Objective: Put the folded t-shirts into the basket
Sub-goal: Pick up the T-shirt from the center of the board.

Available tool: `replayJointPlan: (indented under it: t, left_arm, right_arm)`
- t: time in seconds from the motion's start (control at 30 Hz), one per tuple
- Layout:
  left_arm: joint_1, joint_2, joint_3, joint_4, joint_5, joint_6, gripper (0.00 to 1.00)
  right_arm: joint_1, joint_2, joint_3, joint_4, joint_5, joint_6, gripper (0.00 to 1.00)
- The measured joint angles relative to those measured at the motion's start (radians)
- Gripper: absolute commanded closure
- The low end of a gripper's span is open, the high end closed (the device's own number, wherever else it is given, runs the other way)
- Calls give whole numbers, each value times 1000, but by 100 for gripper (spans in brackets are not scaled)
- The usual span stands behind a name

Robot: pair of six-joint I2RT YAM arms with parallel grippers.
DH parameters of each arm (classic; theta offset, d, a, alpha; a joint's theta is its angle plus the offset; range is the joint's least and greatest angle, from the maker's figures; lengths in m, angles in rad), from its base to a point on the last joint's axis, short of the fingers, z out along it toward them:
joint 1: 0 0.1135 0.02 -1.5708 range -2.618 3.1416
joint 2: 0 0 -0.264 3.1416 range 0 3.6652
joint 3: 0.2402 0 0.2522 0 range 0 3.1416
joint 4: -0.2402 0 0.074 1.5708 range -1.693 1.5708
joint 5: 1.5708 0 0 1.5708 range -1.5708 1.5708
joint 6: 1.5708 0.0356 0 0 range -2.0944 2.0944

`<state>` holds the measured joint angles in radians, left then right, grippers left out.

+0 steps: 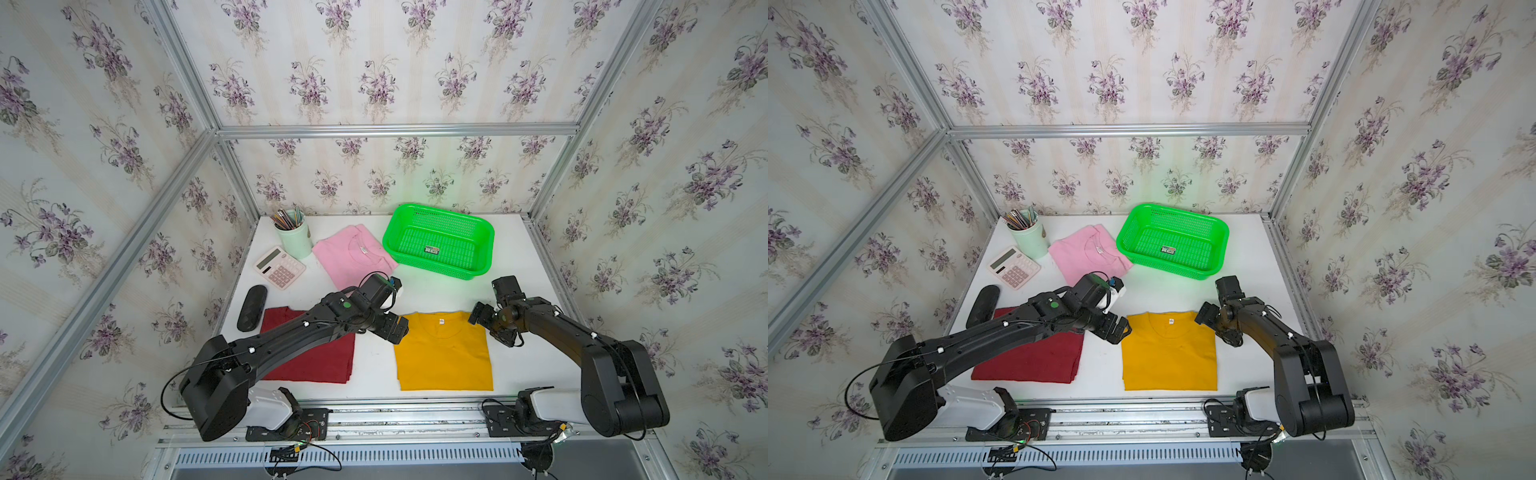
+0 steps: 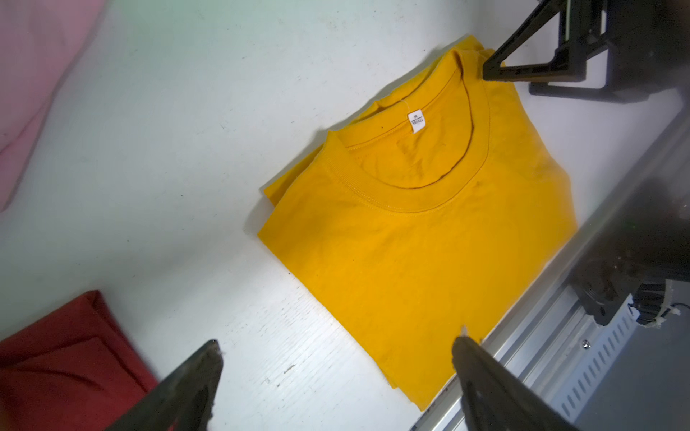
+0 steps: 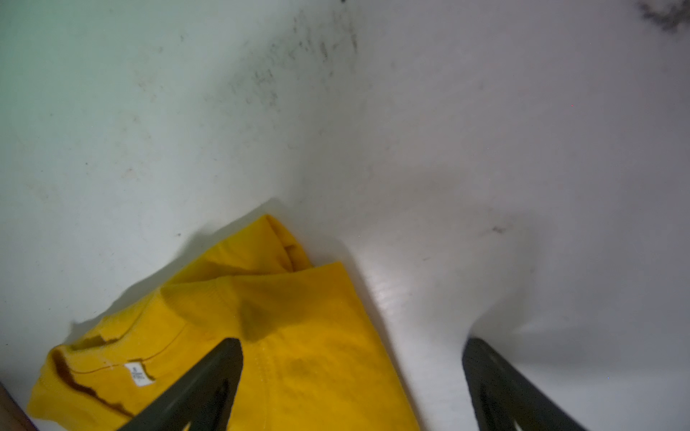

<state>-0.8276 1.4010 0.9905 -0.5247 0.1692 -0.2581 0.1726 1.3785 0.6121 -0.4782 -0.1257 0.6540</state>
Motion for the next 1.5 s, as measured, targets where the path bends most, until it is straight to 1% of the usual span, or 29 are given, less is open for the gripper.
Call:
replayJointPlan:
  t: [0.13,0.23,0.33,0.37,0.47,0.6,0.67,0.73,0.83,0.93,1.0,1.07,1.17,1.23,1.3,1.33,1.43,1.47,1.5]
  left_arm:
    - [23,8,8,1,10,43,3]
    - [42,40,16,4,33,88,3]
    - [57,54,25,11,66,160,3]
    - [61,56,24,27,84,204,3]
    - [79,59,-7,89,181,326,3]
    - [145,93,-34,164,331,444,5]
    - [152,134,-26,190,381,496,5]
    - [150,199,19,174,415,546,6]
    - [150,303,111,135,427,607,9]
    - [140,397,181,89,410,663,10]
    - [132,447,214,47,395,695,13]
    - [126,489,244,16,387,723,17]
    - [121,552,296,-34,376,758,29]
    - [118,594,335,-65,369,777,41]
    - [114,632,383,-100,369,797,59]
    - [112,647,401,-113,369,807,66]
    - [106,664,420,-143,370,832,79]
    - [103,660,413,-149,370,834,85]
    - [101,648,397,-151,369,840,94]
  right_arm:
    - [0,0,0,2,-5,-3,6]
    - [3,0,0,2,-6,-13,6]
    - [26,0,0,1,7,-35,6]
    - [44,0,-2,2,26,-44,6]
    - [92,0,-11,10,79,-50,6]
    - [124,0,-14,13,119,-52,5]
    - [127,0,-15,14,130,-51,5]
    - [128,0,-15,13,134,-51,5]
    - [128,-23,-20,16,128,-51,5]
    - [127,-53,-18,21,114,-46,4]
    - [130,-83,-12,26,26,-21,4]
    - [135,-127,3,8,-19,-13,3]
    - [132,-176,36,-8,-21,1,3]
    - [132,-193,56,-28,-19,1,3]
    - [132,-204,72,-47,-10,1,3]
    - [132,-208,77,-54,-3,1,3]
    - [132,-217,81,-75,11,2,2]
    - [132,-219,81,-80,15,3,1]
    - [132,-220,81,-87,27,6,1]
